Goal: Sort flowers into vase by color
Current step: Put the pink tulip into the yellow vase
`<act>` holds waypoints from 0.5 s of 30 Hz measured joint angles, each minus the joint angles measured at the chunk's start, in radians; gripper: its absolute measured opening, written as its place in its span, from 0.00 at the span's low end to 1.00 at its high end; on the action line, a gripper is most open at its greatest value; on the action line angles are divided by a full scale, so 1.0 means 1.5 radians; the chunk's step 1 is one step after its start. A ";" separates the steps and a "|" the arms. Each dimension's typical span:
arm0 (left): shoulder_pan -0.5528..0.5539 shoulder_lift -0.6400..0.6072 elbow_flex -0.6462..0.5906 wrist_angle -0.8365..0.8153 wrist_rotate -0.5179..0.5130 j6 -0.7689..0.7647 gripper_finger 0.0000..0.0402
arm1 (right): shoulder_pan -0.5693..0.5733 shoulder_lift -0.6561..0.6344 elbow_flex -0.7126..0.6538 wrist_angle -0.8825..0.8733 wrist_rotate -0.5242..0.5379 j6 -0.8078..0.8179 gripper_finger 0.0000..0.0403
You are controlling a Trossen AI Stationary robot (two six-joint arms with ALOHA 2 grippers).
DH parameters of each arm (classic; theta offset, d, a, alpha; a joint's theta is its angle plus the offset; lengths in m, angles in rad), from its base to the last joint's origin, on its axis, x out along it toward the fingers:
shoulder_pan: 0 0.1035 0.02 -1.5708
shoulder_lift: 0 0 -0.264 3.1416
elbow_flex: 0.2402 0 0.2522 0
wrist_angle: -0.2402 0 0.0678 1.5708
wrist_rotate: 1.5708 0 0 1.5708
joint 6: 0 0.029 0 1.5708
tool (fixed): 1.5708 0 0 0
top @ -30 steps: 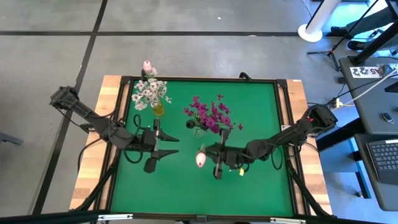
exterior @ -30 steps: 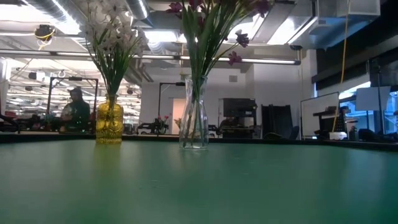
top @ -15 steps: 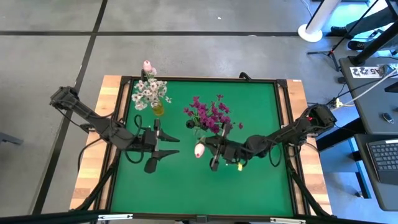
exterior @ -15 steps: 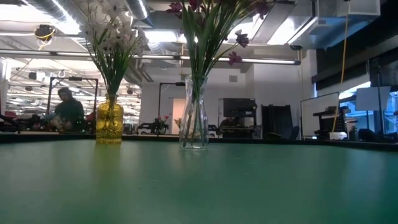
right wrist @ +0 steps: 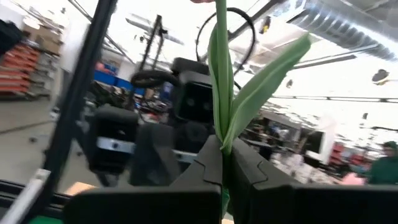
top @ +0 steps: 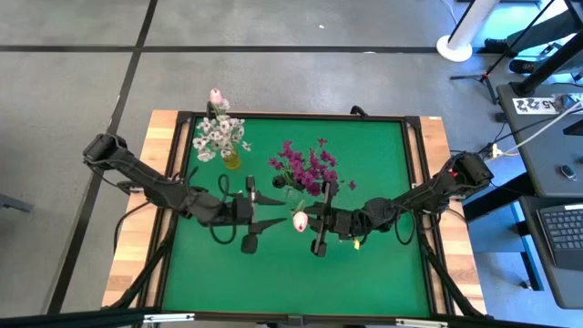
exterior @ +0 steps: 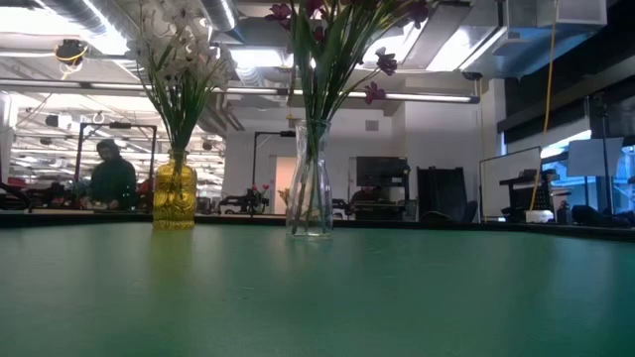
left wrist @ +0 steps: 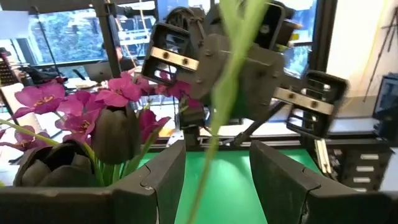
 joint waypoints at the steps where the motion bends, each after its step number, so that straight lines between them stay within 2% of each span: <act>1: 0.003 0.003 0.000 0.008 0.000 0.001 0.43 | 0.000 0.000 0.000 0.000 -0.010 0.007 0.00; 10: 0.007 0.008 0.000 0.043 0.016 0.002 0.43 | -0.001 0.000 0.000 0.000 -0.022 0.026 0.00; 15: 0.007 0.011 0.000 0.047 0.058 -0.029 0.43 | -0.001 0.000 0.000 0.007 -0.035 0.051 0.00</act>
